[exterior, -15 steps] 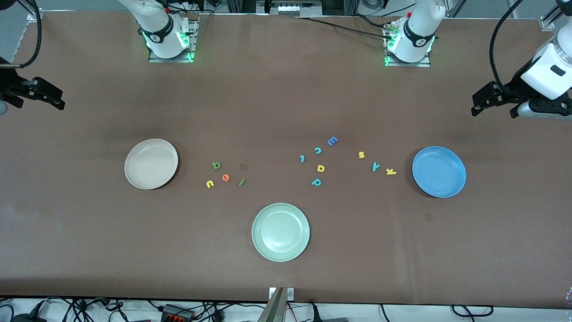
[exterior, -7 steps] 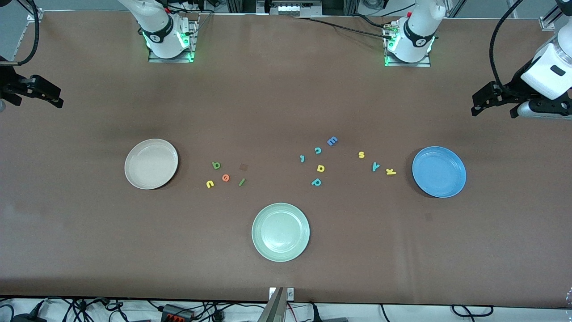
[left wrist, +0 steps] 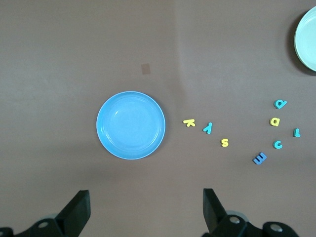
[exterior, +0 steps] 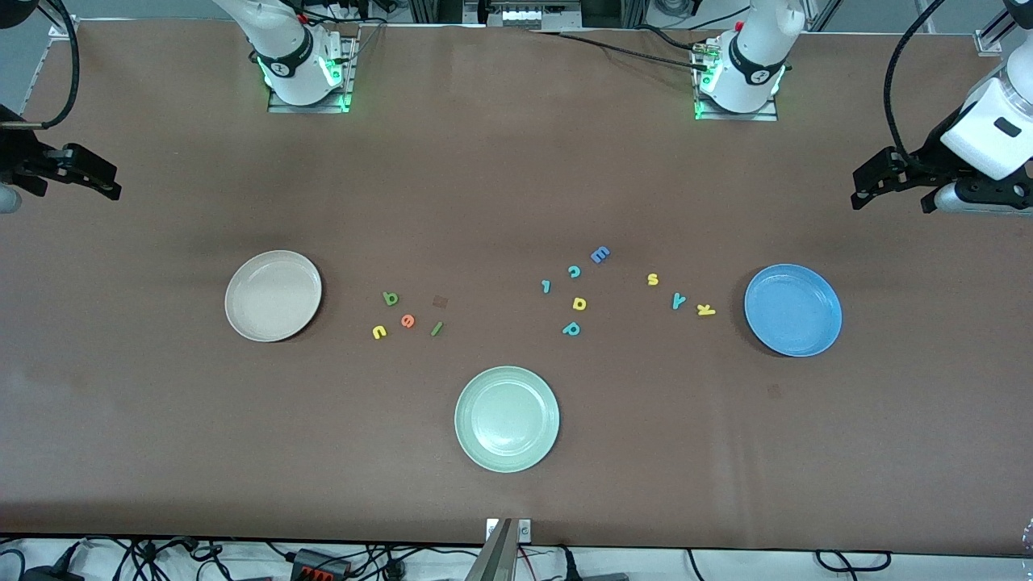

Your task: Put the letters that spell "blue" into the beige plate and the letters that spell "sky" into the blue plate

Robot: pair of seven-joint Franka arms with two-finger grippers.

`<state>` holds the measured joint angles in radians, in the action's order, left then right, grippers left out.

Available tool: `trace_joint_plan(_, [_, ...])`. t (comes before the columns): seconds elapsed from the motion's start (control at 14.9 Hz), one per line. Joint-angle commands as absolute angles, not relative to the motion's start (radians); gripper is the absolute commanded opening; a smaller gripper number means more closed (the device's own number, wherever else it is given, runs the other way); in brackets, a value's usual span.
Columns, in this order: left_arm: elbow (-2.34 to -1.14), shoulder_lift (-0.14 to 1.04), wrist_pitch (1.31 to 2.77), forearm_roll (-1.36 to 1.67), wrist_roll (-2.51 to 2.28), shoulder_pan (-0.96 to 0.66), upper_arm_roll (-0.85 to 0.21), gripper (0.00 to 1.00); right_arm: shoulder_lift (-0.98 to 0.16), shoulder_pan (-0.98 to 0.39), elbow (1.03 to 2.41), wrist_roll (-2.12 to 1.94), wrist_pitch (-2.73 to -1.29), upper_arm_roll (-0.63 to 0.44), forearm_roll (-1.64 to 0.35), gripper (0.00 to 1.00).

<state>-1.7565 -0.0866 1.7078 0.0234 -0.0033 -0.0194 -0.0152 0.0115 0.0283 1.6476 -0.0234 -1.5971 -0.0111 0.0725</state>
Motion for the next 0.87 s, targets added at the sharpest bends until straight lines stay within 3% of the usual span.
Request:
trace_joint_plan(0.0, [-1.755, -0.097, 1.697, 0.028, 0.005, -0.025, -0.012, 1.00, -0.027, 0.029, 1.640, -0.032, -1.615, -0.002, 0.061, 1.00])
trace_joint_plan(0.33, [-1.755, -0.097, 1.697, 0.028, 0.005, -0.025, -0.012, 1.00, -0.098, -0.038, 1.644, -0.028, -1.626, 0.002, 0.058, 1.00])
trace_joint_plan(0.8, [-1.755, -0.100, 1.697, 0.028, 0.005, -0.025, -0.012, 1.00, -0.268, -0.178, 1.658, 0.021, -1.758, 0.002, 0.035, 1.00])
